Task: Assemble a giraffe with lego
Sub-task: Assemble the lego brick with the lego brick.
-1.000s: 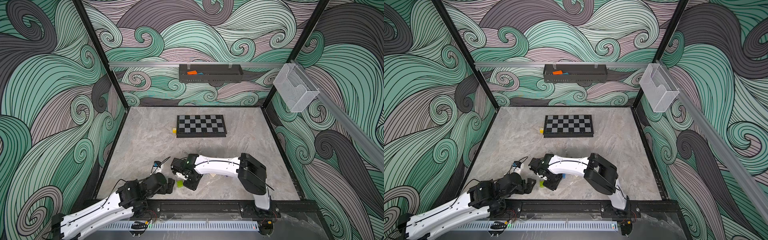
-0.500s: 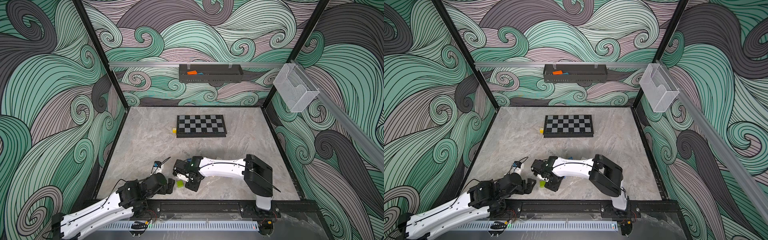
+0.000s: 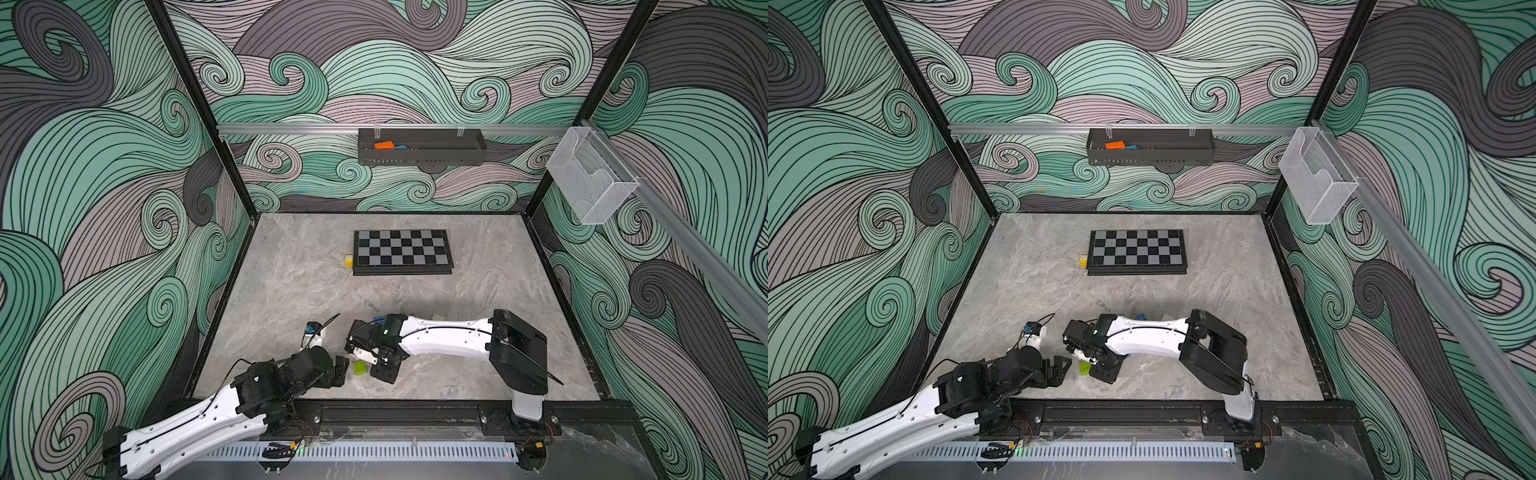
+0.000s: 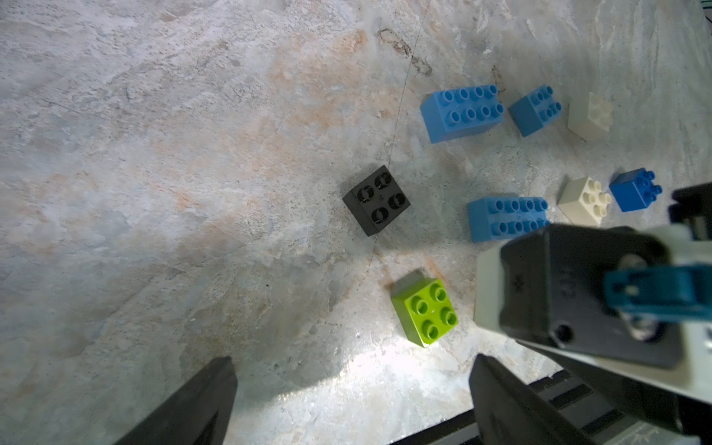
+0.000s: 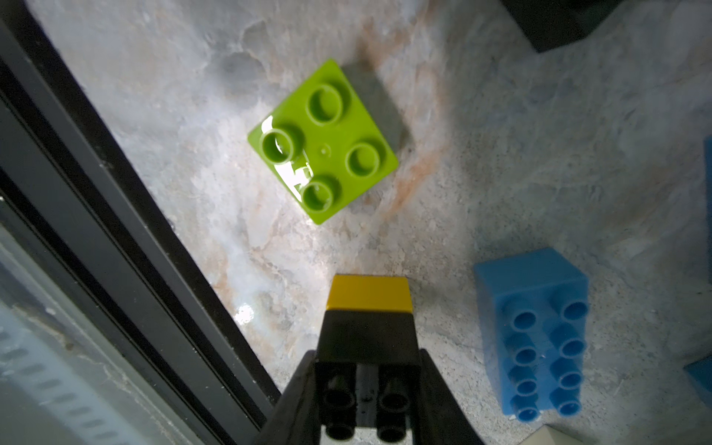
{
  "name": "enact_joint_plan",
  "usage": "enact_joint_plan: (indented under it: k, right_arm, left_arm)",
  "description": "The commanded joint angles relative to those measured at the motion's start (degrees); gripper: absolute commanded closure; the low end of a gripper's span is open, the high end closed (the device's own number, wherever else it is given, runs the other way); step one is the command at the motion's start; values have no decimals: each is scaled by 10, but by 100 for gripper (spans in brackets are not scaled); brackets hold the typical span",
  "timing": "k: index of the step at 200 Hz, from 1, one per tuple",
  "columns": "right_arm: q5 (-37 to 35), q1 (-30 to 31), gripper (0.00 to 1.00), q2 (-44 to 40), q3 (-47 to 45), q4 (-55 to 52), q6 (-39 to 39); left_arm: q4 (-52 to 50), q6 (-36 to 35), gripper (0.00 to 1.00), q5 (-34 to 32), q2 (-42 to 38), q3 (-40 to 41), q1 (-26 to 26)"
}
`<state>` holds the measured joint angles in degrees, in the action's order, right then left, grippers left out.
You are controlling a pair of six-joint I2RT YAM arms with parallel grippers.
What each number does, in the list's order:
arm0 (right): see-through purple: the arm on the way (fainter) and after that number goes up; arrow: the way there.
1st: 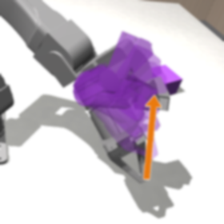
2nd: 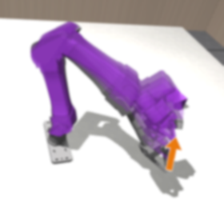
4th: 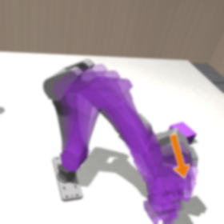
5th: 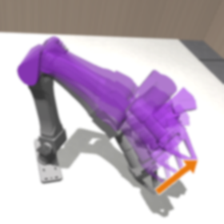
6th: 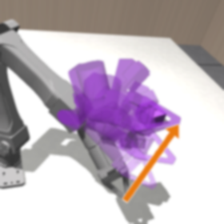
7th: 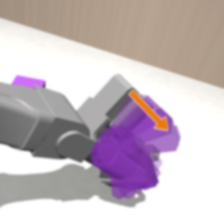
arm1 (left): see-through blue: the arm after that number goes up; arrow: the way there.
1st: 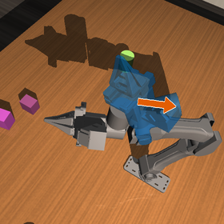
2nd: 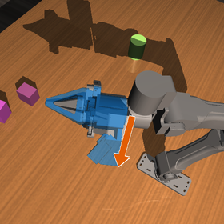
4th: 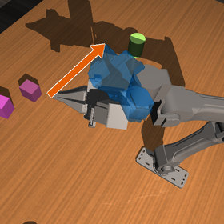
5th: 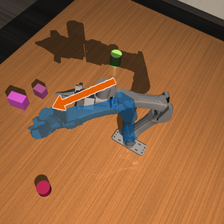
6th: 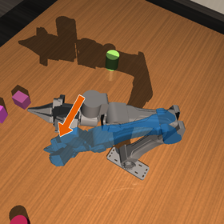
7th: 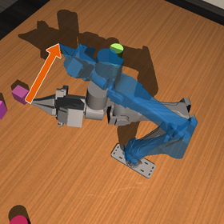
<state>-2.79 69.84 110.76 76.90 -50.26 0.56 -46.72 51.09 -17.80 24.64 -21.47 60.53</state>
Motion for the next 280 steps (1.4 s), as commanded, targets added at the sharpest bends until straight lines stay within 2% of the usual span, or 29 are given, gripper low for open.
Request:
enact_joint_plan:
  k: [1, 98, 128, 186, 209, 234, 280]
  right_arm:
    - [-4, 1, 86, 78, -41, 35, 6]
    - [-1, -1, 86, 88, -62, 36, 23]
    - [6, -1, 83, 89, -66, 42, 27]
    - [29, -20, 66, 28, -86, 73, 36]
    - [39, -35, 46, -7, -101, 95, 42]
    - [45, -51, 31, -46, -118, 112, 48]
    - [50, -66, 23, -146, -148, 129, 54]
  left_arm:
    - [-11, 5, 1, -15, -6, 3, 2]
    - [-8, 2, 1, -12, -5, 3, 2]
    - [-7, 2, 1, -10, -4, 3, 2]
    - [-7, 1, 1, -14, -4, 2, 2]
    - [-8, 2, 1, -15, -5, 2, 2]
    - [-10, 4, 1, -17, -7, 2, 2]
    - [-11, 6, 1, -21, -9, 2, 1]
